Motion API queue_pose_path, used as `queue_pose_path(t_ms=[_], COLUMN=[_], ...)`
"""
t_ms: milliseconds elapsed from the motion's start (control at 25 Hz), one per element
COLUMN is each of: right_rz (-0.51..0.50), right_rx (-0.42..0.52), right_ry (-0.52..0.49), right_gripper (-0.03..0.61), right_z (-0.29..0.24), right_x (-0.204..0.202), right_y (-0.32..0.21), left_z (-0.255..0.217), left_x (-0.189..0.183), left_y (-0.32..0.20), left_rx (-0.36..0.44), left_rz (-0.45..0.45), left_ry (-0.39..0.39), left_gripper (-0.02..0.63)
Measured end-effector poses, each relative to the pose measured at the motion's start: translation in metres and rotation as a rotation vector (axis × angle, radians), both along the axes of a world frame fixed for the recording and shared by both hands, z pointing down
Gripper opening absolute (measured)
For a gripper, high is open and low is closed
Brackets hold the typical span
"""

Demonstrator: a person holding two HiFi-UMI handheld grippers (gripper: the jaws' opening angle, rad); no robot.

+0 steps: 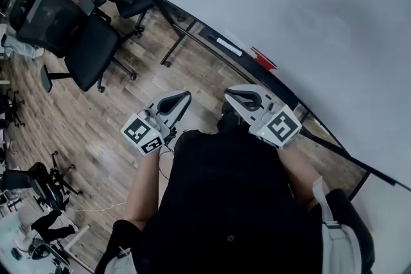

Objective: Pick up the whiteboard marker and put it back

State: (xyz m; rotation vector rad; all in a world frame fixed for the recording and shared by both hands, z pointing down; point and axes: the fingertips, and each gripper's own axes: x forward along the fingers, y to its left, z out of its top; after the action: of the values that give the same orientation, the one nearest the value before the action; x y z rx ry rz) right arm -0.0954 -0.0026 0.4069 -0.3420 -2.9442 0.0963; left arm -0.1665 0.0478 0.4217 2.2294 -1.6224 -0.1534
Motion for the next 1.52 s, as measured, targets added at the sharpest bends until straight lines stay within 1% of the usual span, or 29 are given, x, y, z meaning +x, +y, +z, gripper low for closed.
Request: queue_pose_path(t_ms=[120,200,320,440,520,600,760,840,920,1000,1200,1280,1360,1520], right_rz=[-0.026,-0.031,-0.004,0.048,0.097,0.167,0.348,0.458,0.558,0.631,0.763,0.802,0.821,0.817], right_rx=[0.007,0.005,0.000,-0.001,0.000,-0.008,-0.043,-0.056,-0.057,-0.056,-0.082,-0.080,-0.072,-0.066], right_ry=[0.016,0.021,0.030,0.041,0.058,0.065,0.065,0.066,0.067,0.079,0.090,0.082,0.087,0.065], right_gripper=[0.022,0.023,0.023,0.023,0.023,0.023,0.023,0.023,0.023,0.023,0.023,0.023,0.022,0.023], right_z=[0.007,0.010,0.013,0.014,0.016,0.017,0.016,0.015,0.012,0.013,0.018,0.016,0.012,0.010], right_x=[-0.003,-0.006,-0.011,-0.018,-0.022,-0.029,-0.040,-0.043,-0.044,-0.043,-0.025,-0.016,-0.007,0.020], right_y=[-0.013,-0.022,-0.032,-0.039,-0.048,-0.062,-0.089,-0.100,-0.107,-0.109,-0.102,-0.100,-0.098,-0.096], left_z=[-0.008,-0.012,-0.010,-0.004,-0.002,0.002,0.008,0.011,0.016,0.024,0.058,0.069,0.078,0.092], left_x=[-0.007,-0.007,-0.006,-0.009,-0.012,-0.018,-0.026,-0.030,-0.032,-0.033,-0.026,-0.021,-0.017,-0.010], left_y=[-0.027,-0.046,-0.068,-0.085,-0.098,-0.111,-0.132,-0.142,-0.150,-0.156,-0.164,-0.167,-0.171,-0.175], left_rx=[0.000,-0.003,-0.015,-0.022,-0.018,-0.007,0.009,0.008,0.006,-0.002,-0.048,-0.062,-0.082,-0.141], left_rz=[0.007,0.034,0.113,0.208,0.268,0.335,0.478,0.567,0.660,0.733,0.870,0.901,0.910,0.895], left_ry=[-0.053,-0.081,-0.133,-0.195,-0.227,-0.240,-0.251,-0.291,-0.363,-0.451,-0.729,-0.824,-0.894,-0.964], left_gripper=[0.012,0.012,0.012,0.012,0.012,0.012,0.012,0.012,0.012,0.012,0.012,0.014,0.014,0.015])
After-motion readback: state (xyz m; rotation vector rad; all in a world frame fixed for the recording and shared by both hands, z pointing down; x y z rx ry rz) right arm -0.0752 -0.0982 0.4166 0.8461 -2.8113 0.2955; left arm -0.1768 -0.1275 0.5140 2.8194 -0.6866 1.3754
